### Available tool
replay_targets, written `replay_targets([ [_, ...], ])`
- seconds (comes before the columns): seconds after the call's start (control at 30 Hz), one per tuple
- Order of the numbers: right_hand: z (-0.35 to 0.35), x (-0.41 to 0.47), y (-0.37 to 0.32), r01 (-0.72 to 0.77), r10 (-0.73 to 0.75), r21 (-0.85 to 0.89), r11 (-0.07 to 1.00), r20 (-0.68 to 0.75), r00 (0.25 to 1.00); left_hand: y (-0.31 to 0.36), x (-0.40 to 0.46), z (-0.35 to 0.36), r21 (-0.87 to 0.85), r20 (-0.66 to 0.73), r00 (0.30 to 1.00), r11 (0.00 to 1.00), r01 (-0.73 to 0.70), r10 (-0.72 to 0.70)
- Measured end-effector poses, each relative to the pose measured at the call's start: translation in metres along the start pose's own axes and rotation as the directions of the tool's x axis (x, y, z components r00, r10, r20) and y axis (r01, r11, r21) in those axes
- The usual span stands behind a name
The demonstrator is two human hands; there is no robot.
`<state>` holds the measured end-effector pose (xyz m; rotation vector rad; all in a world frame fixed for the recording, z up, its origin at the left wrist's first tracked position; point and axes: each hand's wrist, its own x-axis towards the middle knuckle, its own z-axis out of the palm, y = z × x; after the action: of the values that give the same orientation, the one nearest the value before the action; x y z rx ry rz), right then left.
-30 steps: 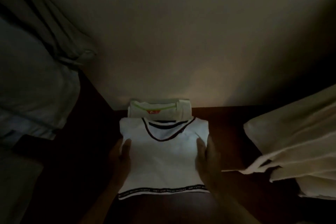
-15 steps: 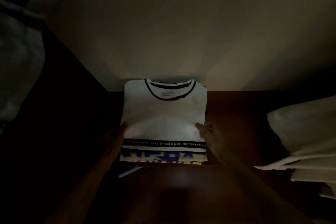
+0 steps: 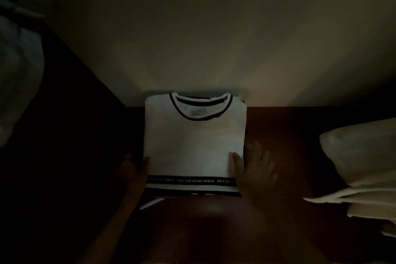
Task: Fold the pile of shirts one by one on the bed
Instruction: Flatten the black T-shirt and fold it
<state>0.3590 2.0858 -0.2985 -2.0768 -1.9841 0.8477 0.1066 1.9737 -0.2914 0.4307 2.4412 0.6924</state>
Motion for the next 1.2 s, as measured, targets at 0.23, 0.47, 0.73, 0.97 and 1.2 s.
replay_targets([
  [0.23,0.048,0.033,-0.042,0.494,-0.480,-0.277,0.824,0.122,0.869,0.035,0.021,0.074,0.530,0.131,0.791,0.632,-0.565,0.597],
  [0.47,0.085,0.051,-0.027,0.529,-0.528,-0.294,0.796,0.090,0.845,0.004,0.041,0.108,0.570,0.046,0.792,0.635,-0.522,0.609],
  [0.73,0.077,0.057,-0.033,0.521,-0.477,-0.260,0.813,0.215,0.852,0.013,0.039,0.099,0.549,0.135,0.833,0.659,-0.514,0.537],
  [0.97,-0.034,0.060,-0.080,0.442,-0.204,-0.272,0.855,0.607,0.768,0.105,0.023,0.021,0.551,0.487,0.867,0.735,-0.396,0.102],
  [1.2,-0.248,-0.004,-0.149,0.376,-0.300,-0.117,0.919,0.411,0.861,0.254,-0.080,-0.109,0.405,0.456,0.812,0.728,-0.553,0.364],
])
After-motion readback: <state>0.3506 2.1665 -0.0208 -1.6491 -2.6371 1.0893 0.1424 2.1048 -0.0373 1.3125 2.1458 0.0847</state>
